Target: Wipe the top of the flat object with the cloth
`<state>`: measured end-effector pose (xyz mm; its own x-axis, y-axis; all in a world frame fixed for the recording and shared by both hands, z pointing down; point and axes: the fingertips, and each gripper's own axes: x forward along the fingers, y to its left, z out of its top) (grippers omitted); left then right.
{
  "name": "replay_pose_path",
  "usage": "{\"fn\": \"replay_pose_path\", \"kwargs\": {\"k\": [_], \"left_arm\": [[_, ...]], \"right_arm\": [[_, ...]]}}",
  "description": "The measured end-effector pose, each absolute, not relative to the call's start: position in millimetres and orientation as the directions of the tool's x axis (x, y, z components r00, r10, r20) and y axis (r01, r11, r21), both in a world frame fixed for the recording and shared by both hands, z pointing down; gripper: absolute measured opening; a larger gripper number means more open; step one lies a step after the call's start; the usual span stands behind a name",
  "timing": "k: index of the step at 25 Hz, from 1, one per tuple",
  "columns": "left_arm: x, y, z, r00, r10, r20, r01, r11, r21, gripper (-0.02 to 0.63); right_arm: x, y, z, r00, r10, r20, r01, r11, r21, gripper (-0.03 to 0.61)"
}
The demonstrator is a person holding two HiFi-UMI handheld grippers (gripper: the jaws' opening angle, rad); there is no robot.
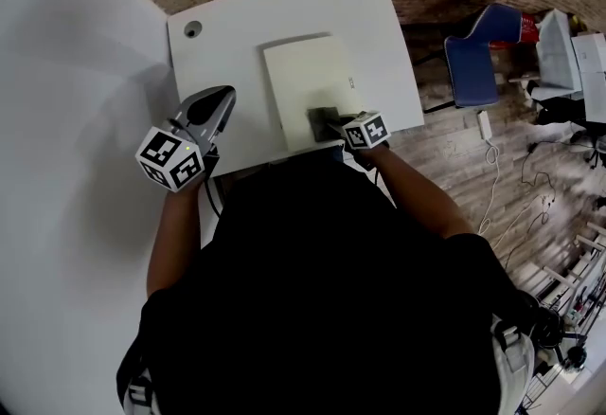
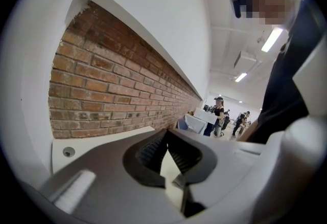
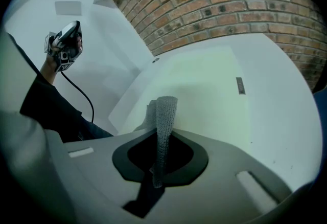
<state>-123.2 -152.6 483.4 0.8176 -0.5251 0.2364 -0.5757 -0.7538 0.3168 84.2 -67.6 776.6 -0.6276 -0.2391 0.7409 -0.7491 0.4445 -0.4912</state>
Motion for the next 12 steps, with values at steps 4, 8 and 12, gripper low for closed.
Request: {"fn": "replay_pose_path", "kwargs": {"k": [4,8,12], "left_arm": [[-116,-156,483,0.824,-0.515,0.237,-0.567,-0.759,0.321,0.002],[-109,-158,483,0.830,-0.507,0.234,-0.558,-0.763,0.326,0.002],[-103,-160,482,0.835,-0.499,0.231,-0.550,-0.770,0.325,0.002]], "right_arm": [[104,-67,777,-0.605,-0.254,0.755,-0.773,0.414,-0.480,0.008],[122,-65,779,-0.585,-0.268,0.766,-0.791,0.396,-0.466,0.008],[136,-64,779,-0.565,-0.288,0.773,-0.809,0.378,-0.450,0.008]]}}
